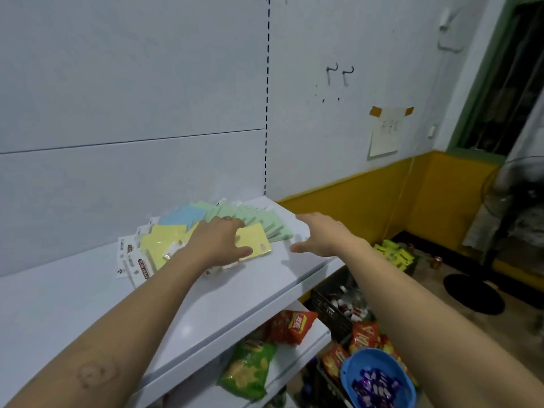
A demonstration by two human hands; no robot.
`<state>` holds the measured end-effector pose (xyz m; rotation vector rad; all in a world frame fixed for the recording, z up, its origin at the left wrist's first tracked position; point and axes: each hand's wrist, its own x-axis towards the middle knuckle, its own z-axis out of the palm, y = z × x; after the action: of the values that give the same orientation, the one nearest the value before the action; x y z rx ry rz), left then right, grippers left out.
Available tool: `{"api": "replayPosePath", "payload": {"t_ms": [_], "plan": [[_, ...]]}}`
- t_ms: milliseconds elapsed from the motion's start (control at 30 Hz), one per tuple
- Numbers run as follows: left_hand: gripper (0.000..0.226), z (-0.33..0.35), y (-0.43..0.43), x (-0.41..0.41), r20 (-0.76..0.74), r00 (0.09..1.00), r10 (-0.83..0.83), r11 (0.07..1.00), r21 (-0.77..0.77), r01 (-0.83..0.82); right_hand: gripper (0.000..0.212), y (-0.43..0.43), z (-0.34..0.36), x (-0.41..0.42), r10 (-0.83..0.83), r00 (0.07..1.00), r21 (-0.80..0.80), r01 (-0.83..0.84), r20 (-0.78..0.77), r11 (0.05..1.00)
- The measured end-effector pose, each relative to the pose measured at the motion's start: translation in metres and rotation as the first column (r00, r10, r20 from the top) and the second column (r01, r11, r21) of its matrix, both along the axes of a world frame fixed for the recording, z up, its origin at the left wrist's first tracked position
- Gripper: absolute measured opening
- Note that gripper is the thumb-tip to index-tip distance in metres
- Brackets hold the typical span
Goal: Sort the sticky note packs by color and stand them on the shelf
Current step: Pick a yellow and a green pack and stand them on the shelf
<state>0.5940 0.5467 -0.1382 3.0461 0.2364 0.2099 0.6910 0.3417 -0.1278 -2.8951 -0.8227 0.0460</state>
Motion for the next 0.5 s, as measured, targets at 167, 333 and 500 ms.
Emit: {"api": "replayPosePath", "payload": {"t_ms": [167, 333, 500], "plan": [[0.070, -0.011, -0.001, 0.038, -0.076, 0.995, 0.064, 0.994, 0.095, -0.057, 0.081, 0.007, -0.005, 0.048, 0.093, 0.995, 0.097, -0.091, -0.019, 0.991], [0.071, -0.021, 0.005, 0.052, -0.106, 0.991, 0.086, 0.988, 0.139, -0.071, 0.074, 0.036, -0.002, 0.063, 0.279, 0.959, 0.121, -0.282, 0.049, 0.952], [0.077, -0.021, 0.007, 0.054, -0.057, 0.994, 0.089, 0.996, 0.017, -0.088, 0.071, 0.064, -0.004, 0.054, 0.386, 0.919, 0.069, -0.391, 0.076, 0.918]]}}
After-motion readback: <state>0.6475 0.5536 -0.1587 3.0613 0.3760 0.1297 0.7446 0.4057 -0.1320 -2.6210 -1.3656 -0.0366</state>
